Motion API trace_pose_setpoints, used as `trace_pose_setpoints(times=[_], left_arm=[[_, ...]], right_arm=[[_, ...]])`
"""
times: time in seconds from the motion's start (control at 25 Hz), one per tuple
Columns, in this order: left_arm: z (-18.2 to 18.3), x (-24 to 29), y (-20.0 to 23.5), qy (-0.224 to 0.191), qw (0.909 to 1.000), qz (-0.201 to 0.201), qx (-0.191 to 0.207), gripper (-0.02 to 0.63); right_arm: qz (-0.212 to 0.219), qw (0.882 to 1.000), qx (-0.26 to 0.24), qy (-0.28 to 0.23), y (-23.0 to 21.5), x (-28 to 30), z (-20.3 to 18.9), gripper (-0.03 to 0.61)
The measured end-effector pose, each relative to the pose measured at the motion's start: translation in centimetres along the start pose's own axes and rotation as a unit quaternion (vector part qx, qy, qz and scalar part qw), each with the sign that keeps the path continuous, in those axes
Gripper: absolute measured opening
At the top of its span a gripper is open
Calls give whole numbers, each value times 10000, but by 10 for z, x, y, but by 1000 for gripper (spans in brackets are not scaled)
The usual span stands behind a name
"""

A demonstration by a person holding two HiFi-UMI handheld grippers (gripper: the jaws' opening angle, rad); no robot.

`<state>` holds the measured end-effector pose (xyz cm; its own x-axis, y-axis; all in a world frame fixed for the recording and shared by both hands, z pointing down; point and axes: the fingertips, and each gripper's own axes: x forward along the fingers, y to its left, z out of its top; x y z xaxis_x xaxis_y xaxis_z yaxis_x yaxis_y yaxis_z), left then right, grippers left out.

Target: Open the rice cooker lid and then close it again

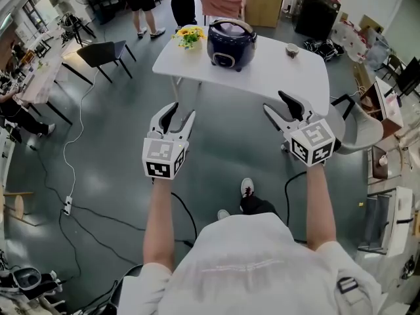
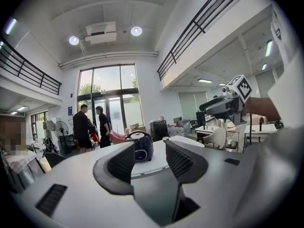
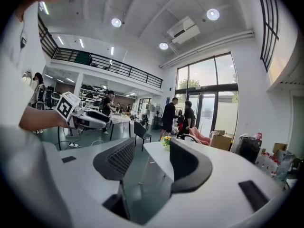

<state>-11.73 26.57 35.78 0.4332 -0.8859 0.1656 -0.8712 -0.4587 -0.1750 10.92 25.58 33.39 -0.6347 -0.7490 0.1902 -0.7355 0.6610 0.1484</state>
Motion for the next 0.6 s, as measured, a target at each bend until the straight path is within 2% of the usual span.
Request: trace_pose_setpoints(times=[0.2, 0.6], left_arm=[[-6, 1, 4, 59, 10000, 60, -6, 253], [-10, 28, 20, 55, 9999, 101, 108, 259]], right_arm=[[14, 10000, 87, -4, -1, 3, -4, 249], [-57, 10000, 27, -49, -25, 30, -4, 252]])
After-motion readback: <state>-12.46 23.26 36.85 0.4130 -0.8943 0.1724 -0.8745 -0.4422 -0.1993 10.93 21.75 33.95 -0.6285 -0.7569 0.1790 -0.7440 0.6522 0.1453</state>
